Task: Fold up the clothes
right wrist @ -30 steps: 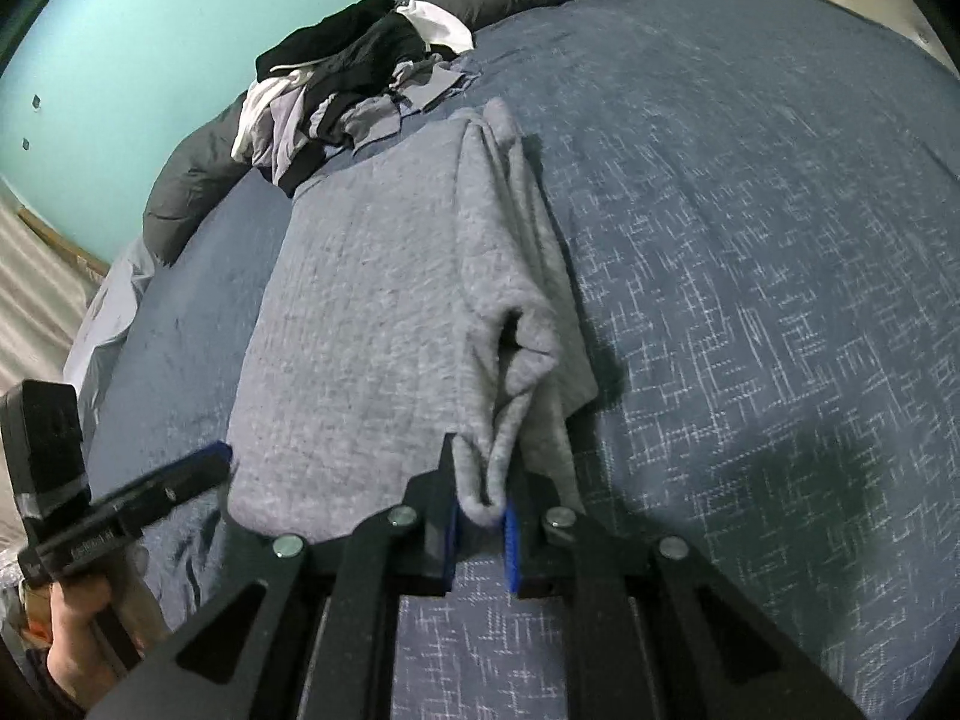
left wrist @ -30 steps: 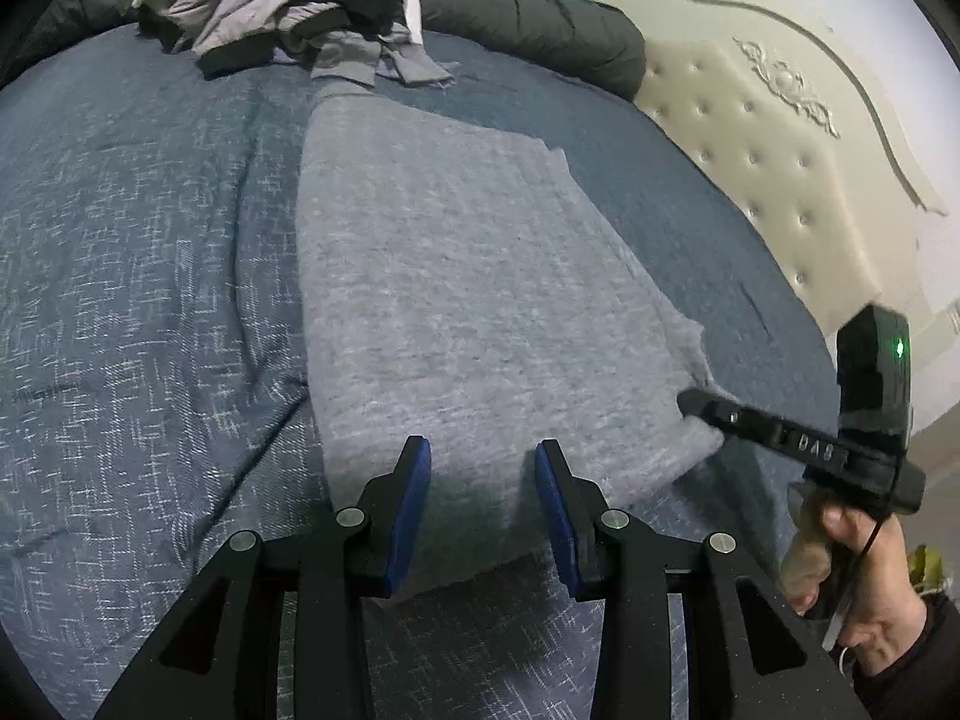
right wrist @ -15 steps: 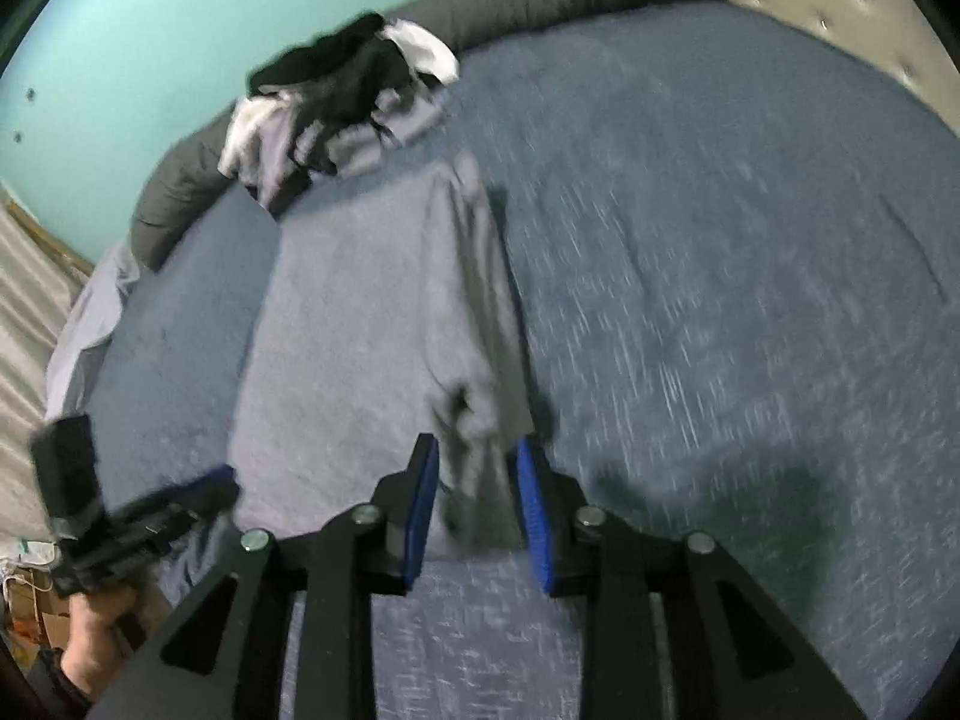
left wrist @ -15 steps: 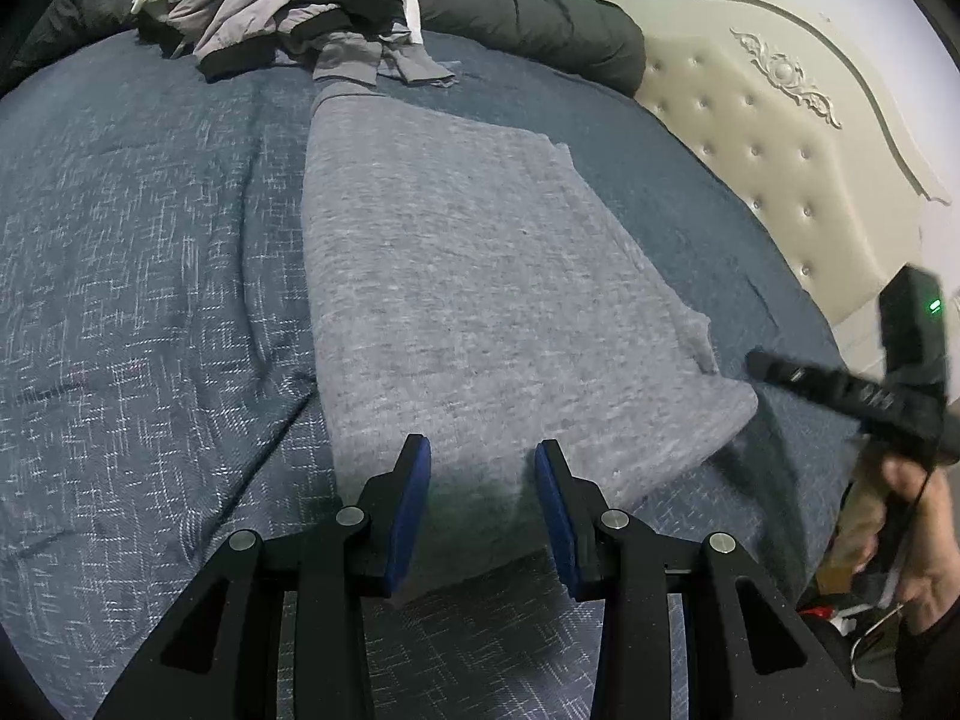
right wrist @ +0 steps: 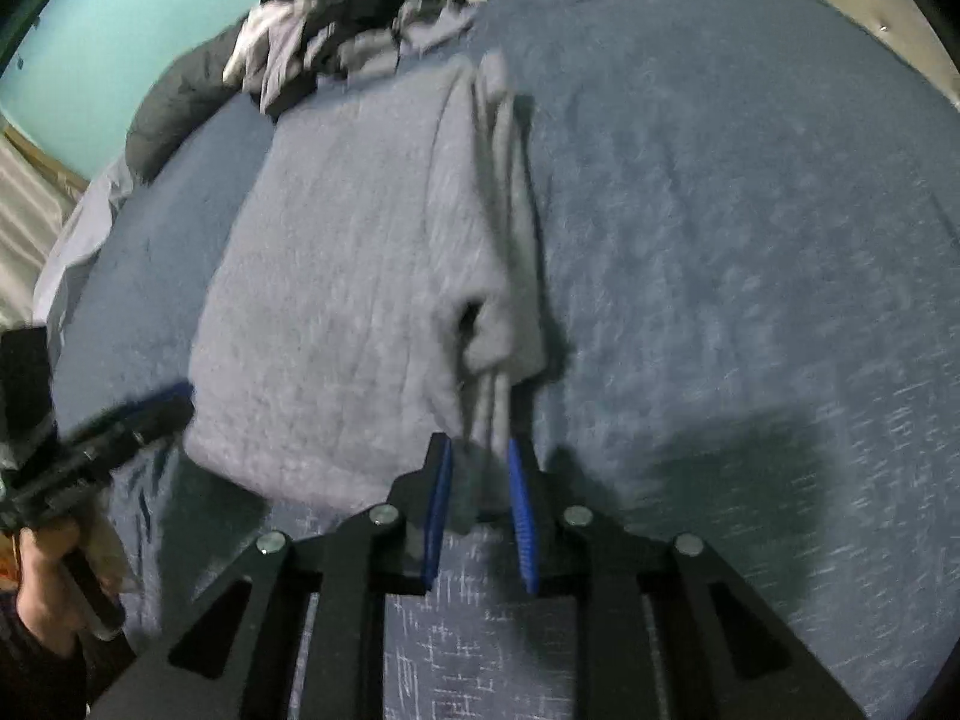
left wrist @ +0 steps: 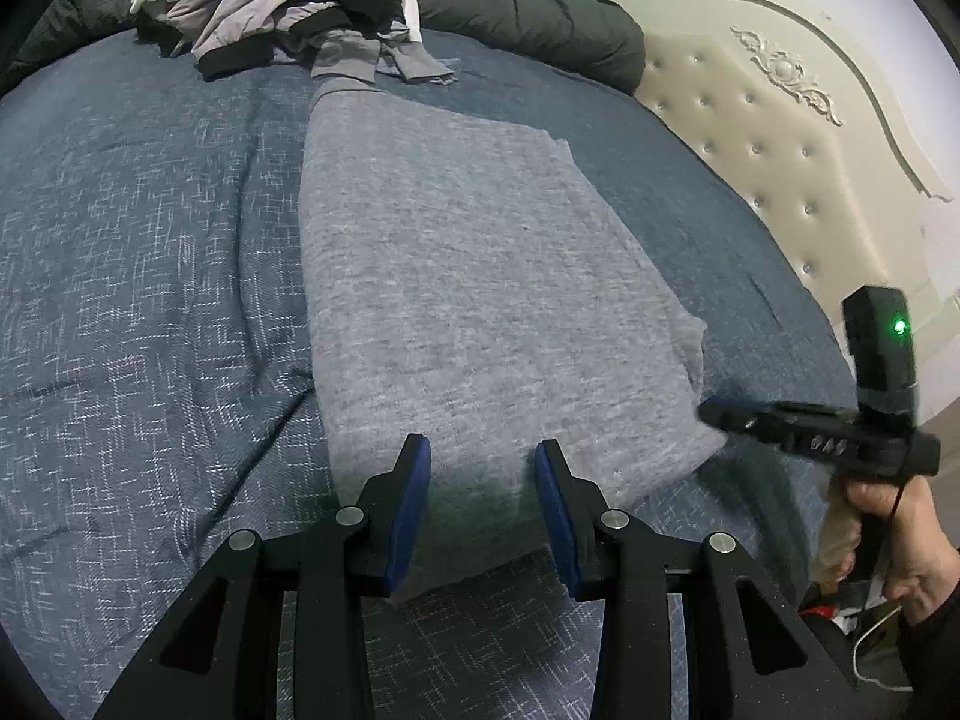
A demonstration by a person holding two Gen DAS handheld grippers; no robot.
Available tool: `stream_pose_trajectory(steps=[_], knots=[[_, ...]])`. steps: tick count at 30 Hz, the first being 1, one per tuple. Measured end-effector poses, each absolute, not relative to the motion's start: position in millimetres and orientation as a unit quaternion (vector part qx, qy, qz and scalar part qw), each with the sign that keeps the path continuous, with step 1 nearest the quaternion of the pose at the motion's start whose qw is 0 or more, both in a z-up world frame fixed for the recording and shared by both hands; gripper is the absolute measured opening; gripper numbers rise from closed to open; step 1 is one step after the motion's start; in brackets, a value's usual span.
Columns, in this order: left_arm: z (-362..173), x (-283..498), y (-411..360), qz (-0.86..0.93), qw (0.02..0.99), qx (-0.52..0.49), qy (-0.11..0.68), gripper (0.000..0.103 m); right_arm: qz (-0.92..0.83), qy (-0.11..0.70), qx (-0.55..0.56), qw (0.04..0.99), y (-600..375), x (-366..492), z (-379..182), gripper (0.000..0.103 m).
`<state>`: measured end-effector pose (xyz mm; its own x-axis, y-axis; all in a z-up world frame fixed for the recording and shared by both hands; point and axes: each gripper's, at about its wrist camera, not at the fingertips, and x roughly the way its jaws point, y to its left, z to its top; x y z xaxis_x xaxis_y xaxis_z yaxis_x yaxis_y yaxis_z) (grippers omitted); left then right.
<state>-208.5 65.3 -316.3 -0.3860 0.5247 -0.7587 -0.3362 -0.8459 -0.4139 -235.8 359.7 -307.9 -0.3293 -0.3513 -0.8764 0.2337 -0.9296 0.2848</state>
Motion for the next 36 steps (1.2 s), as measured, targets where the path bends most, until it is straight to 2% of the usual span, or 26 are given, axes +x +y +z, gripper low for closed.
stream_pose_trajectory(steps=[6, 9, 17, 23, 25, 27, 36], knots=[[-310.3, -211.5, 61.4, 0.831, 0.252, -0.485, -0.104, 0.039, -0.835, -0.033, 0.513, 0.197, 351.2, -268.9, -257.5, 0.019], [-308.0, -214.0, 60.7, 0.835, 0.247, -0.482, -0.101, 0.039, -0.834, -0.013, 0.511, 0.211, 330.7, -291.2, -249.5, 0.019], [-318.5, -214.1, 62.3, 0.832, 0.256, -0.482, -0.098, 0.039, -0.816, 0.029, 0.528, 0.236, 284.6, -355.7, -272.7, 0.019], [-327.1, -213.5, 62.4, 0.830, 0.265, -0.481, -0.101, 0.039, -0.803, 0.059, 0.554, 0.212, 269.3, -389.4, -316.1, 0.019], [-329.7, -214.4, 63.5, 0.829, 0.266, -0.481, -0.101, 0.039, -0.799, 0.066, 0.562, 0.204, 269.8, -396.5, -332.5, 0.012], [-332.4, -217.0, 64.6, 0.827, 0.267, -0.483, -0.106, 0.039, -0.798, 0.066, 0.562, 0.205, 270.9, -398.3, -339.0, 0.012], [-332.7, -215.7, 65.0, 0.827, 0.269, -0.480, -0.113, 0.039, -0.829, 0.069, 0.515, 0.207, 273.9, -416.2, -303.4, 0.012]])
